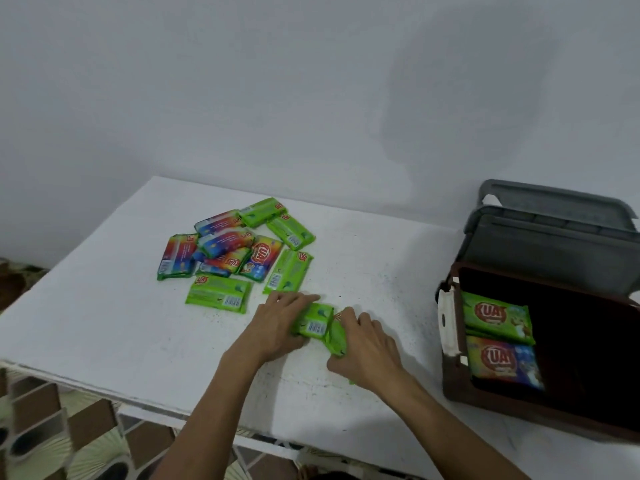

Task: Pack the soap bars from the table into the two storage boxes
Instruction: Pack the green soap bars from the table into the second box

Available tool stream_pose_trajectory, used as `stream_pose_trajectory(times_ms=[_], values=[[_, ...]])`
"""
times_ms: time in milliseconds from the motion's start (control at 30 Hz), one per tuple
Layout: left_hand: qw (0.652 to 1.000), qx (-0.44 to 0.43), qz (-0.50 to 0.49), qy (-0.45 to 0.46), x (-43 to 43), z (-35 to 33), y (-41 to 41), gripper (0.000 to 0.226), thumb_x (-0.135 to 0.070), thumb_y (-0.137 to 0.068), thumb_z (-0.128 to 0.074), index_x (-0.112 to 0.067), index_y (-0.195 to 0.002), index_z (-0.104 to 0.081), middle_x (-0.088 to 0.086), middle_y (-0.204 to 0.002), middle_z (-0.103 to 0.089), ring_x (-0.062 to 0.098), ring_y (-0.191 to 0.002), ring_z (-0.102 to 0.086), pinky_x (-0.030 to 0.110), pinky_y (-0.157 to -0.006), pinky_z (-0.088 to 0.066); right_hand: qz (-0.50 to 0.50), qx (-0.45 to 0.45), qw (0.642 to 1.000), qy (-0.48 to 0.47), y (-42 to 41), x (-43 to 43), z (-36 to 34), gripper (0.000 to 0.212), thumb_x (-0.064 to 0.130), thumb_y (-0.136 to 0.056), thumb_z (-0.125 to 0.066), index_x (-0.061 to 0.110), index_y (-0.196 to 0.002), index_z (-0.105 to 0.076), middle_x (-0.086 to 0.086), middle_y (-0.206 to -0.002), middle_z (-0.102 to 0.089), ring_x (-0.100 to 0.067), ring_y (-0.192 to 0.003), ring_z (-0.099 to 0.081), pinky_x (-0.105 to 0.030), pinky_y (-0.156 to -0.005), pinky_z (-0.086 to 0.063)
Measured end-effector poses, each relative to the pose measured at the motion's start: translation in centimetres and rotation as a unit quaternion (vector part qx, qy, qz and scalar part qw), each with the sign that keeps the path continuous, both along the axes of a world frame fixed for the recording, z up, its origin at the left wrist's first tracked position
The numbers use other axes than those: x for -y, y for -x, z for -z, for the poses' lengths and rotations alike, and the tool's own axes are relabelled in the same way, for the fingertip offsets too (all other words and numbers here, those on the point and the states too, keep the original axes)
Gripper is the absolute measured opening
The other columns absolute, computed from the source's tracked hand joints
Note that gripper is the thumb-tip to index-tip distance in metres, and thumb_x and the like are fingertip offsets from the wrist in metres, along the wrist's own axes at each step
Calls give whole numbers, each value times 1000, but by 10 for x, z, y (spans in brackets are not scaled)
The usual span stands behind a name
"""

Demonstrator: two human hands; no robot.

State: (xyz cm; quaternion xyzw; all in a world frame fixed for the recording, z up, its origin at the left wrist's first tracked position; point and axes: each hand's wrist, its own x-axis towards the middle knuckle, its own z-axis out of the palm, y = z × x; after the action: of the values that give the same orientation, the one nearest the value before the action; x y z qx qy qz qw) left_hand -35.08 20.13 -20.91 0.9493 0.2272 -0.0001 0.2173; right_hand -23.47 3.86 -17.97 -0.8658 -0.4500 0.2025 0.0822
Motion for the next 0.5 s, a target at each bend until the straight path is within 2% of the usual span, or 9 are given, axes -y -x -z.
stream_pose_trajectory(times_ms=[100,167,233,300,367,433,500], values=[[999,34,-17,27,-2,-7,0,83,-38,-77,-70,-40,-147,-26,-6,-138,-40,17,-119,-33,39,-94,-44,34,-41,998,-23,-10,4,-8,75,41,-70,-65,31,-133,-24,-1,-111,-44,-26,-103,-51,-35,-74,-43],[997,63,-28,45,-2,-10,2,86,-34,-77,-70,-45,-148,-22,-6,-133,-39,15,-116,-34,36,-92,-45,65,-120,988,-66,-17,6,-19,93,37,-70,-68,43,-142,-10,-1,-113,-42,-25,-100,-53,-35,-74,-46],[994,89,-33,54,-3,-13,4,89,-31,-76,-70,-51,-147,-19,-7,-128,-40,14,-113,-36,33,-90,-46,96,-211,964,-131,-23,9,-33,96,29,-71,-71,55,-139,-10,-2,-112,-45,-23,-95,-56,-33,-71,-50],[991,115,-35,55,-1,-15,4,90,-30,-76,-71,-53,-146,-19,-7,-124,-41,12,-109,-39,29,-88,-45,114,-271,935,-199,-30,11,-46,77,19,-75,-69,55,-130,-29,-8,-106,-51,-25,-91,-60,-38,-74,-57],[987,148,-36,57,3,-20,4,89,-30,-77,-72,-53,-145,-20,-9,-121,-42,9,-106,-43,22,-84,-43,141,-355,884,-268,-37,14,-56,50,4,-79,-63,41,-111,-50,-13,-108,-51,-29,-94,-62,-42,-77,-60],[980,184,-40,69,8,-27,1,87,-27,-77,-74,-52,-144,-24,-11,-121,-44,3,-99,-47,14,-76,-41,172,-441,820,-323,-45,20,-64,38,-8,-81,-56,27,-95,-55,-15,-116,-50,-32,-104,-61,-43,-76,-60],[969,220,-58,98,14,-36,-5,84,-25,-76,-75,-50,-141,-28,-14,-119,-48,0,-94,-53,16,-70,-44,190,-503,765,-355,-51,26,-71,35,-13,-83,-53,20,-94,-57,-15,-119,-52,-33,-109,-61,-40,-76,-58]])
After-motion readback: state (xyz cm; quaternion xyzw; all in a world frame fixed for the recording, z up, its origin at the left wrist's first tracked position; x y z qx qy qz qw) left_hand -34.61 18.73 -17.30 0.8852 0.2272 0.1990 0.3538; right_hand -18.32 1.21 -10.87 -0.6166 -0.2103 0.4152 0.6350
